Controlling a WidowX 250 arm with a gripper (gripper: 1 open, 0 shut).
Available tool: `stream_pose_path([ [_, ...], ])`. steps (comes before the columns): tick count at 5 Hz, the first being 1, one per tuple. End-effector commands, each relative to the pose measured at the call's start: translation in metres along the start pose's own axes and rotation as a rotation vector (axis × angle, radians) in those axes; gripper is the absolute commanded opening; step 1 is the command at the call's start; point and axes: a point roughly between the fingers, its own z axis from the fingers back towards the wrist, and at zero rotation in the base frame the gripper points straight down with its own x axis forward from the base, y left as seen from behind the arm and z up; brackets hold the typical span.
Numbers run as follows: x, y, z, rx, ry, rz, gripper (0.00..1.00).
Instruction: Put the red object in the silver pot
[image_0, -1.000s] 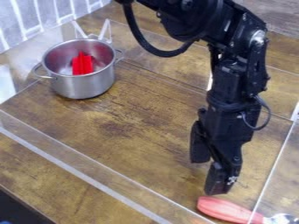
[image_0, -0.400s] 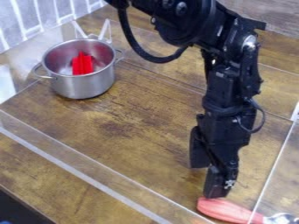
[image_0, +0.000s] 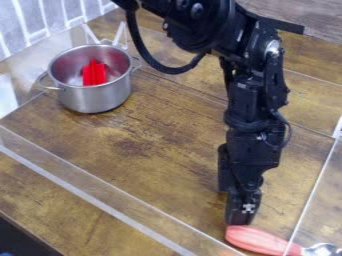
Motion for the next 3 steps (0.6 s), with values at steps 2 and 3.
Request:
stream_pose_path([
  [2, 0.002, -0.014, 0.008, -0.025, -0.024, -0.125, 1.00],
  [3, 0.000, -0.015, 0.010, -0.044, -0.020, -0.213, 1.00],
])
